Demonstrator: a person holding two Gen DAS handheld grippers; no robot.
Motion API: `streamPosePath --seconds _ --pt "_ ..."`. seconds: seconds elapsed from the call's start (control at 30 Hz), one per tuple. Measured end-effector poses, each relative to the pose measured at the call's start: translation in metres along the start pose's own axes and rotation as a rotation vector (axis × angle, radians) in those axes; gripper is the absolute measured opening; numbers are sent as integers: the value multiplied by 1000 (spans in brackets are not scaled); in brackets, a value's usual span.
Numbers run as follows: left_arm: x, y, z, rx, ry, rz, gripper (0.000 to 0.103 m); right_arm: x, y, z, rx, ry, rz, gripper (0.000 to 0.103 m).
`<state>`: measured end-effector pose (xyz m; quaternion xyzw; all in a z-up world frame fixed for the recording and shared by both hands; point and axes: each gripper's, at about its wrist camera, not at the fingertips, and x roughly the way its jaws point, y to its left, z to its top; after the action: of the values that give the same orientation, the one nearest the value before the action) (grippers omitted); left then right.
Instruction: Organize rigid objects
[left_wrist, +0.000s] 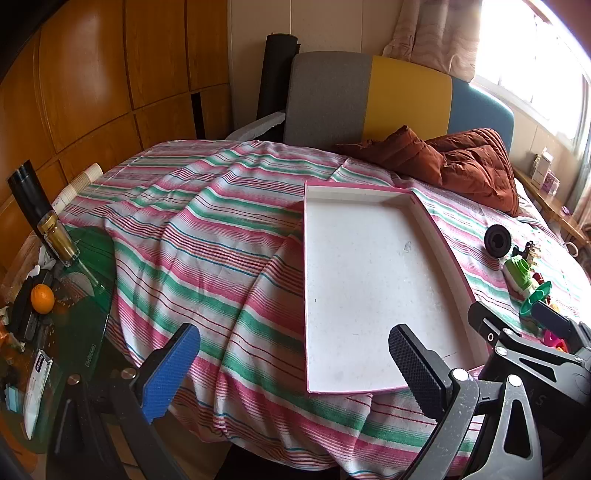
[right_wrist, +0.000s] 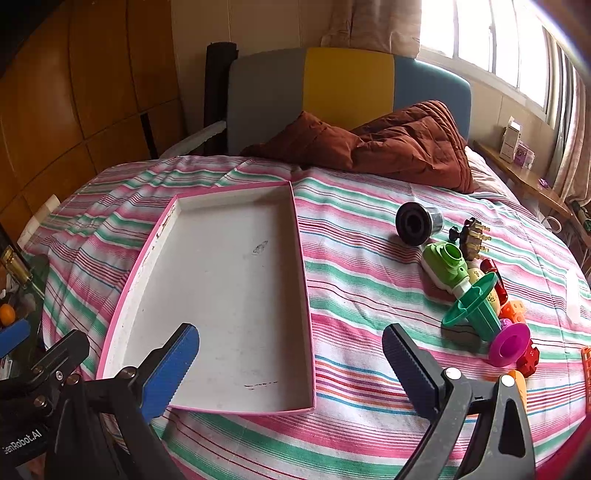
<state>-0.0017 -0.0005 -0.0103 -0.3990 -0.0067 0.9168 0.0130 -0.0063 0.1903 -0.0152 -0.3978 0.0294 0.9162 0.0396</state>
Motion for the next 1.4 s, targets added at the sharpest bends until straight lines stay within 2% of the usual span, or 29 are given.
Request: streamPosePath --seconds 0.23,0.63,0.83,0.93,1.2,1.33,1.4 --pt "1 -2 -1 11 4 -2 103 -2 -5 1 2 -8 -8 101" --pt "1 -10 -1 54 10 -17 103 -4 -36 9 35 -24 -49 101" --pt "3 -13 -2 61 35 -117 103 -6 -69 15 71 -27 -79 101" --pt "6 -15 -2 58 69 -170 103 -9 -95 18 118 -24 -71 101" --pt "10 -32 2 68 97 -288 102 -29 -214 20 363 -43 -127 102" --pt "7 -58 9 133 98 -355 102 -26 -269 3 507 -15 -136 102" --pt "7 -75 11 196 101 -368 102 -22 -292 -11 650 18 -93 102"
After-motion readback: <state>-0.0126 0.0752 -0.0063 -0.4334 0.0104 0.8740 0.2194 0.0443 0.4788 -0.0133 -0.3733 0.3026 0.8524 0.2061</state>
